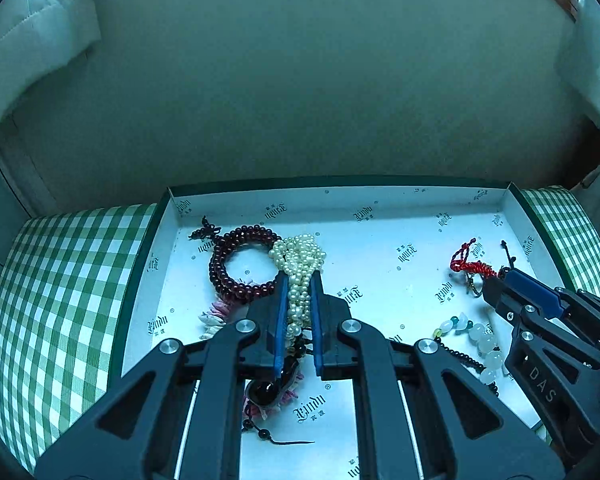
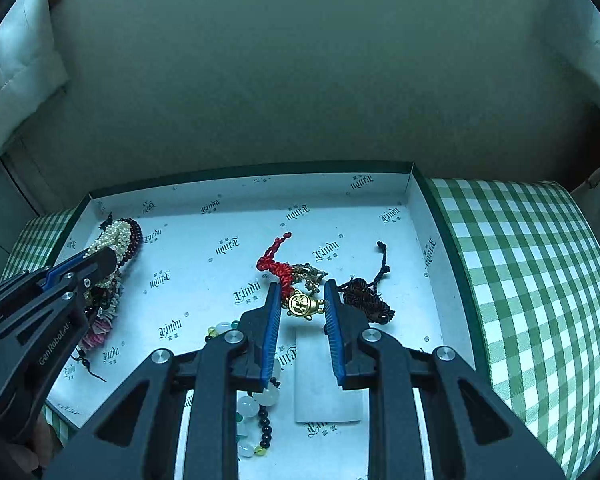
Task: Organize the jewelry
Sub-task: 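Carry the pearl necklace and red pendant into the box with both grippers, then open both grippers in the box and lift them away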
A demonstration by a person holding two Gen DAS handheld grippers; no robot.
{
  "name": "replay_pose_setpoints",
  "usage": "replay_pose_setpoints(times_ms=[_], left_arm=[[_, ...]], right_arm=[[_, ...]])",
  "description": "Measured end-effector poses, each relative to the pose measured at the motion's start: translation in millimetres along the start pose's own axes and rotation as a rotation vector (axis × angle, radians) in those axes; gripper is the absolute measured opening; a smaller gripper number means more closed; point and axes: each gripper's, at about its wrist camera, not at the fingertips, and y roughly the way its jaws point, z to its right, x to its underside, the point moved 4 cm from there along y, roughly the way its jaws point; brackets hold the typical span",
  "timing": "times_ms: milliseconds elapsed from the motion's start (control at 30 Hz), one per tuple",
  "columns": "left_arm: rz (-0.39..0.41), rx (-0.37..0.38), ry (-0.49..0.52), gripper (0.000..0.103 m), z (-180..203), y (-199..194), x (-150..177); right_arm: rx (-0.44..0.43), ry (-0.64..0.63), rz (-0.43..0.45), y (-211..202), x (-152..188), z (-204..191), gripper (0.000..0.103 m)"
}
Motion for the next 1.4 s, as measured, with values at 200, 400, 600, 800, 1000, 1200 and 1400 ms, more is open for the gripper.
replay_pose_setpoints(times_ms=[200, 400, 600, 800, 1000, 1200, 1400], left_arm=[[0.009, -0.015, 0.006, 0.026, 8, 9, -1], [0.036, -0.016, -0.010, 0.068, 8, 3, -2], [0.016, -0.001, -0.014, 0.072, 2, -1, 4], [0.022, 0.018, -0.031, 0.072, -8, -29, 19], [0.031, 0.010, -0.052, 0.072, -26, -72, 43], [-0.003, -0.007, -0.088, 0.072, -48, -107, 88], [-0.033, -0.042, -0.110, 0.072, -62, -129, 132]], right_arm=[[0.001, -0.011, 0.000, 4, 3, -8, 0.023], [-0.003, 0.007, 0.009, 0, 1, -3, 0.024], [-0.010, 0.040, 0.033, -10, 3, 11, 0.047], [-0.013, 0.044, 0.048, -36, 13, 17, 0.047], [-0.023, 0.054, 0.052, -76, 42, 18, 0.047], [-0.047, 0.041, 0.025, -109, 82, -1, 0.047], [-0.080, -0.001, -0.013, -123, 123, -30, 0.047]])
